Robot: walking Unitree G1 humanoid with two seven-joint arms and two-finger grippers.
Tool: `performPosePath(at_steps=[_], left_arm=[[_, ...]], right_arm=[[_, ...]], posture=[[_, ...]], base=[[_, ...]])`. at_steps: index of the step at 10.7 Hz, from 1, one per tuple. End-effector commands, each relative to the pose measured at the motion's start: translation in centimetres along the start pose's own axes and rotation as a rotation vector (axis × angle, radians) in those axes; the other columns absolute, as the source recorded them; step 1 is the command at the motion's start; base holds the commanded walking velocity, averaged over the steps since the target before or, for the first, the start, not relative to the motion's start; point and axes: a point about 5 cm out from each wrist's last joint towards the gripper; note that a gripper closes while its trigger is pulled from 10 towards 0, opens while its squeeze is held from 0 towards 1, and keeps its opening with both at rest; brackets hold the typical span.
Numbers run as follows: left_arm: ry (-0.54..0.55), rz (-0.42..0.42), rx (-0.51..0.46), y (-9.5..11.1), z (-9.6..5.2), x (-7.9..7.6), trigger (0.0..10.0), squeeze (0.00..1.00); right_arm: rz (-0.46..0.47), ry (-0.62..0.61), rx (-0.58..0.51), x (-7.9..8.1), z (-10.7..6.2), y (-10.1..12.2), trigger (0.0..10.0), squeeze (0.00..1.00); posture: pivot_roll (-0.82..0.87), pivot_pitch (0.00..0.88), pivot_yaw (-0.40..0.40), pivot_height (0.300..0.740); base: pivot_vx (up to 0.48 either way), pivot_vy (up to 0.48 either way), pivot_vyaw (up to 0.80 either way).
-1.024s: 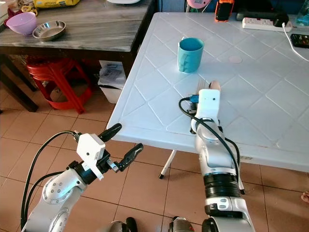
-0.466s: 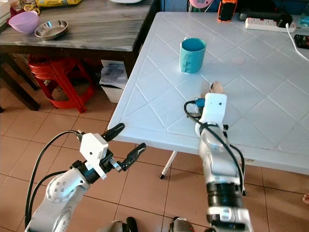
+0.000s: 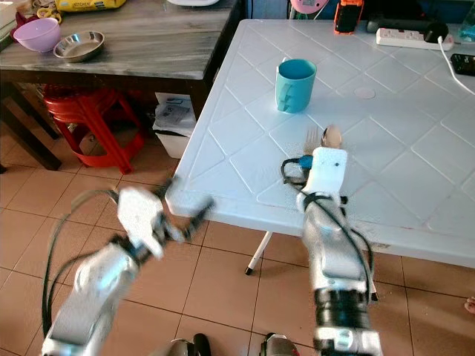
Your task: Setting the table
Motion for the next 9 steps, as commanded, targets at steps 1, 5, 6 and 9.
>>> performPosePath(at_steps=[1,5,6,9], left_arm=[[0.024,-0.001,0.036,-0.6,-0.2,0.4,10.0,0.0],[0.072,-0.033,0.018,-0.5,1.1,0.6,10.0,0.0],[0.063,-0.036,0.012,-0.5,1.3,0.5,10.0,0.0],[0.083,-0.045,-0.001,-0.4,1.9,0.7,10.0,0.0]], right_arm=[[-0.038,0.025,-0.056,0.6,-0.7,0.7,0.0,0.0],[-0.053,0.04,-0.204,0.2,-3.3,2.0,10.0,0.0],[-0.049,0.039,-0.218,0.3,-3.4,2.2,10.0,0.0],[-0.063,0.051,-0.256,0.7,-3.2,3.0,10.0,0.0]], posture=[[-0.11,0.155,0.075,0.74],[-0.14,0.128,0.08,0.74],[-0.15,0.125,0.081,0.74],[-0.15,0.109,0.079,0.74]], base=[[0.0,0.0,0.0],[0.0,0.0,0.0],[0.0,0.255,0.0],[0.0,0.393,-0.27]])
Point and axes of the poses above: a point about 5 cm out from each wrist's last joint towards the gripper, its own z axis pointing out of the wrist towards the gripper, its own y axis along the axis of the wrist's last joint, x = y × z, and after that the axes turned 13 degrees about z, right-handed
